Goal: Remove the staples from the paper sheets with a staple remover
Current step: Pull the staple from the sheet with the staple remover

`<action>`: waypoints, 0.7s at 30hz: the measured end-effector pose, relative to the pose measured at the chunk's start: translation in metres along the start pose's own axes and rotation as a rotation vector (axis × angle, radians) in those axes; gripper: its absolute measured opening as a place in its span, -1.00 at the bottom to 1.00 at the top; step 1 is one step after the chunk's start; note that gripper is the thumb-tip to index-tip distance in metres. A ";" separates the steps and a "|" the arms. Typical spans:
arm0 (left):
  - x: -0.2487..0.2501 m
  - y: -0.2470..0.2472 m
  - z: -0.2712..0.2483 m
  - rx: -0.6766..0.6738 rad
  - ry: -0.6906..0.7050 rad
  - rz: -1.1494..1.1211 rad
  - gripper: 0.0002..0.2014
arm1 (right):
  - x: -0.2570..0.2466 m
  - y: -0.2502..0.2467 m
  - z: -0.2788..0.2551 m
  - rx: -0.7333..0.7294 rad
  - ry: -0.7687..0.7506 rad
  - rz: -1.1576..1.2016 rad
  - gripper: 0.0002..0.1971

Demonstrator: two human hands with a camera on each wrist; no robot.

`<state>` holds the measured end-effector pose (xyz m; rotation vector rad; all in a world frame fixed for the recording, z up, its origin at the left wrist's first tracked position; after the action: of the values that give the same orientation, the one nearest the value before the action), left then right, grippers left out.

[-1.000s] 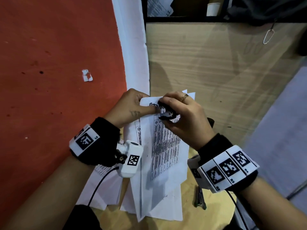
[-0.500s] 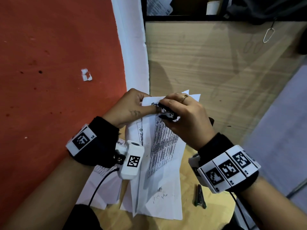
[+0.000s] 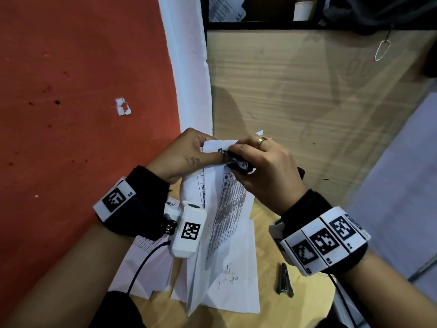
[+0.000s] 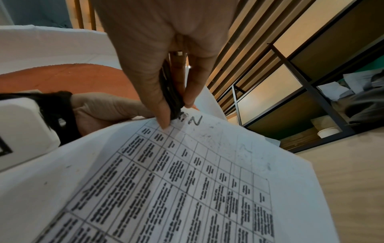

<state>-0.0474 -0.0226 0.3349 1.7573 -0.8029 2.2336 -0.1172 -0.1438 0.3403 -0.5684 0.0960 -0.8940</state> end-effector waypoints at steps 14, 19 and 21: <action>-0.003 0.003 -0.004 -0.065 -0.058 -0.159 -0.88 | 0.009 -0.004 0.001 0.038 0.172 0.212 -0.79; -0.006 -0.001 -0.004 -0.032 -0.083 -0.209 -0.85 | 0.012 -0.007 0.000 0.044 0.201 0.301 -0.67; -0.008 -0.001 -0.003 -0.016 -0.101 -0.214 -0.85 | 0.014 -0.010 -0.003 0.040 0.250 0.327 -0.63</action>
<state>-0.0473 -0.0183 0.3274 1.8643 -0.6168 2.0108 -0.1166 -0.1603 0.3449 -0.3871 0.3853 -0.6426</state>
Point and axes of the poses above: each hand's wrist, its own z-axis towards the middle knuckle, its own y-axis out of the palm, x = y × z, the point moved 5 cm from there along z, towards the middle knuckle, and after that the axes turned 10 degrees about -y, right-handed, at the moved point
